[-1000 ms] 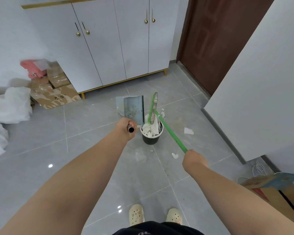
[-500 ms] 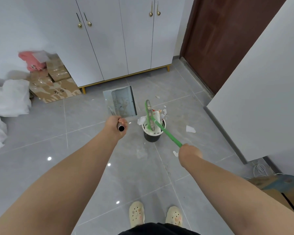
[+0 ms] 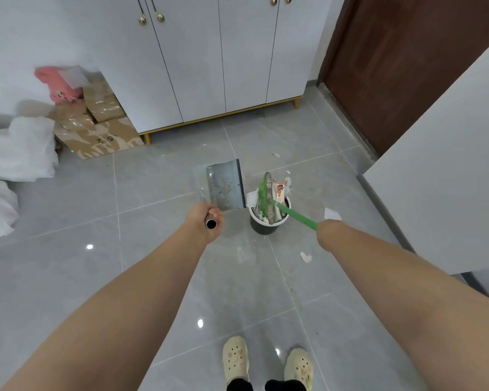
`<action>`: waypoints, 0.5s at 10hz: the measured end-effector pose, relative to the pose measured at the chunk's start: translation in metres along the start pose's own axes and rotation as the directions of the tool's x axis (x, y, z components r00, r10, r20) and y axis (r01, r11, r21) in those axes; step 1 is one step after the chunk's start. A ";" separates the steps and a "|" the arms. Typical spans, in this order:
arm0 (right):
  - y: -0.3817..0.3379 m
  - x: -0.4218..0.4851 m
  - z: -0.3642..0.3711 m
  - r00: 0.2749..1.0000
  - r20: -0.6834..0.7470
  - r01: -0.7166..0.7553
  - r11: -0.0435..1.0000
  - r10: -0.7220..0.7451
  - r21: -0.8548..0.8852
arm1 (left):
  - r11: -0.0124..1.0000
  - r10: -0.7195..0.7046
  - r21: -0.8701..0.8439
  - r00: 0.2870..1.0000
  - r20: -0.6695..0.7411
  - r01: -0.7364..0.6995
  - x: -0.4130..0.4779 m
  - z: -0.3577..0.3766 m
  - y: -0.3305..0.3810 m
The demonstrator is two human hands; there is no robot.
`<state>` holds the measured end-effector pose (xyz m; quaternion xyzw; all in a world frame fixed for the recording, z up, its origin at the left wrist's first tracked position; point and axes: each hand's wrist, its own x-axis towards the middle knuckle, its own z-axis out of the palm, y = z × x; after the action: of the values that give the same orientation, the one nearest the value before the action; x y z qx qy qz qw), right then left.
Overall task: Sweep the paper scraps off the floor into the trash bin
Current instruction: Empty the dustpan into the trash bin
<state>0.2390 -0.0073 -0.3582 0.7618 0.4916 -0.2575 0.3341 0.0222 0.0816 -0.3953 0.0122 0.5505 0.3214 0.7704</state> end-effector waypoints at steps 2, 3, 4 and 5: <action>-0.005 0.018 0.035 0.996 -0.025 -0.089 0.995 0.090 0.042 | 0.998 -0.004 0.058 1.000 0.010 0.004 0.001 -0.010 -0.004; -0.009 0.002 0.062 0.984 -0.058 -0.163 0.978 0.171 0.128 | 0.999 -0.039 0.030 0.999 0.006 0.039 0.000 -0.019 -0.005; -0.005 -0.015 0.078 0.971 -0.092 -0.196 0.958 0.219 0.208 | 1.000 -0.018 0.025 1.000 0.002 0.018 -0.006 -0.020 0.000; 0.003 -0.030 0.082 0.957 -0.142 -0.209 0.943 0.251 0.258 | 1.000 0.027 0.008 1.000 0.000 -0.027 -0.014 -0.012 0.004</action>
<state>0.2252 -0.0878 -0.3889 0.8684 0.3913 -0.2070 0.2235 0.0070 0.0740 -0.3870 0.0229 0.5517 0.3295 0.7658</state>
